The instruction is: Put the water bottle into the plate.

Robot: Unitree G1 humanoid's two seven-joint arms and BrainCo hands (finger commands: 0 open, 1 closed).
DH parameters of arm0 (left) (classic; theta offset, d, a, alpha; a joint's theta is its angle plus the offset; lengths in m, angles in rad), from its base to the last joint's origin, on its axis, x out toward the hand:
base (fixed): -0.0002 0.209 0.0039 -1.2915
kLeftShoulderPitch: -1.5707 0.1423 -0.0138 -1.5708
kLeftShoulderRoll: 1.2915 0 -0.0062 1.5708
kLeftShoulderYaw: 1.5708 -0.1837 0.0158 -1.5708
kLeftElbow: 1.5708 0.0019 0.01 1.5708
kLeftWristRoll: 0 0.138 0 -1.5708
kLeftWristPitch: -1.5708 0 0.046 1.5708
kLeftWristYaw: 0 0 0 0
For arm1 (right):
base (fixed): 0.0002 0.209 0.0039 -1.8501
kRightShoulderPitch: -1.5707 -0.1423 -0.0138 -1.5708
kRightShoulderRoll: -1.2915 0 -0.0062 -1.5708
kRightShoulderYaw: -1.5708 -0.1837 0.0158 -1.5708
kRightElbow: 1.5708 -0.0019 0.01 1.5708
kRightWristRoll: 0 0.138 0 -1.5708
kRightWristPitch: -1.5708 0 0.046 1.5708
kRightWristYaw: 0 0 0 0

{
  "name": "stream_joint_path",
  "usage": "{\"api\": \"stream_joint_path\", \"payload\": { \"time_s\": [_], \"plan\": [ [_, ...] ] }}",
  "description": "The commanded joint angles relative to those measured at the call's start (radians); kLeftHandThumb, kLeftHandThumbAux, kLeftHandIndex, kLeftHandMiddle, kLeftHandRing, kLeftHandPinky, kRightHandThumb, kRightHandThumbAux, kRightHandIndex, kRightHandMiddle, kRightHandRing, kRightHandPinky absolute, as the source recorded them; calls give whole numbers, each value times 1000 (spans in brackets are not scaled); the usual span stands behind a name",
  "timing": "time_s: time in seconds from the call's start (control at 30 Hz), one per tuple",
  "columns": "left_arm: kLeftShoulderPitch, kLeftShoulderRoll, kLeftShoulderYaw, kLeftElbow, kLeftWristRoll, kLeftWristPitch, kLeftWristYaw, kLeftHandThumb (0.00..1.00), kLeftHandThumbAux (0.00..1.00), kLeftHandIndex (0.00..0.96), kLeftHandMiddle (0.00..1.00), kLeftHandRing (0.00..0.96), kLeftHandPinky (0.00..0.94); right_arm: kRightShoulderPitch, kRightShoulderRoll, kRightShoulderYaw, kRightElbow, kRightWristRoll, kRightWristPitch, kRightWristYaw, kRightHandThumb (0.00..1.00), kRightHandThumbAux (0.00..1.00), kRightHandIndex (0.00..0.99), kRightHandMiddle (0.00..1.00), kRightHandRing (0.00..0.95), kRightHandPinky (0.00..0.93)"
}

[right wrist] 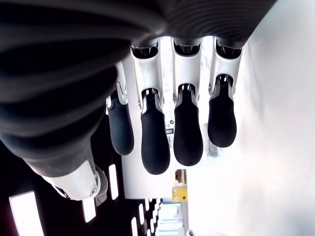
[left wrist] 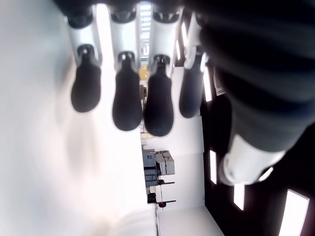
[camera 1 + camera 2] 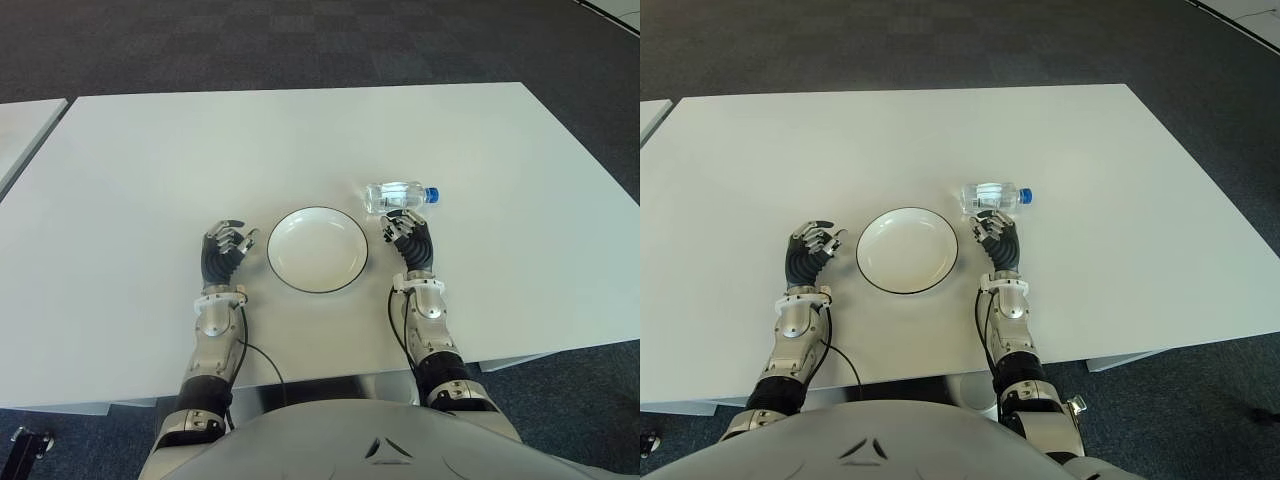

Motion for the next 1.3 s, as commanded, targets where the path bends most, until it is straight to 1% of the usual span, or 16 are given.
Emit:
{"api": "stream_joint_path", "payload": {
  "time_s": [0.03,0.33,0.4,0.57,0.63,0.7,0.8,0.87,0.93,1.0,1.03,1.07,1.13,1.23,1.27,1.3],
  "plan": [
    [57,-7,1,69,0,73,-1,706,717,433,683,685,663,61,2,-3,45,1,61,2,704,725,434,654,646,634],
    [57,-8,-1,68,-1,71,-4,706,717,434,675,676,652,58,0,-4,46,2,62,3,704,725,433,645,639,628],
    [56,-8,-1,69,0,72,-4,707,717,434,674,674,650,57,-1,-4,49,-1,54,-2,704,725,433,645,638,629],
    [55,-9,-2,66,0,86,-2,706,717,434,675,674,651,49,-13,5,57,-54,7,-58,704,725,433,642,634,627],
    [54,-10,-2,66,0,94,-1,706,717,434,676,673,652,48,-25,18,42,-101,-13,-95,704,725,433,641,634,627],
    [53,-11,-2,66,1,102,1,706,717,434,678,674,653,44,-54,41,21,-174,-30,-139,704,725,433,638,631,625],
    [51,-12,-2,67,2,107,2,706,717,434,680,676,657,41,-93,68,1,-259,-30,-185,703,725,431,630,629,626],
    [49,-12,-3,69,3,109,3,706,717,434,682,678,660,43,-128,91,-60,-340,-11,-219,701,726,430,625,629,623],
    [49,-11,-3,71,4,108,2,706,717,434,686,682,666,53,-140,111,-171,-413,28,-241,700,727,427,617,630,612],
    [47,-11,-3,75,3,106,1,706,717,435,690,685,669,50,-165,126,-229,-483,46,-275,699,728,422,604,621,592],
    [46,-12,-3,77,2,105,1,706,717,435,693,688,673,48,-177,131,-243,-509,52,-289,696,727,417,565,573,542],
    [45,-12,-3,80,2,104,0,706,717,435,694,689,674,44,-196,140,-258,-545,58,-304,696,727,416,551,555,523],
    [43,-12,-3,84,1,103,0,706,716,435,699,693,677,39,-220,153,-274,-585,69,-322,691,726,409,450,445,428],
    [42,-12,-3,87,1,101,0,706,716,435,701,695,678,28,-248,169,-286,-624,87,-337,689,724,405,368,365,360],
    [41,-13,-3,88,1,100,0,706,716,435,702,696,679,22,-260,175,-289,-638,95,-340,659,690,350,331,333,335],
    [41,-13,-3,90,1,99,1,706,716,435,704,698,681,8,-274,181,-286,-656,103,-347,613,642,268,278,285,297]
  ]
}}
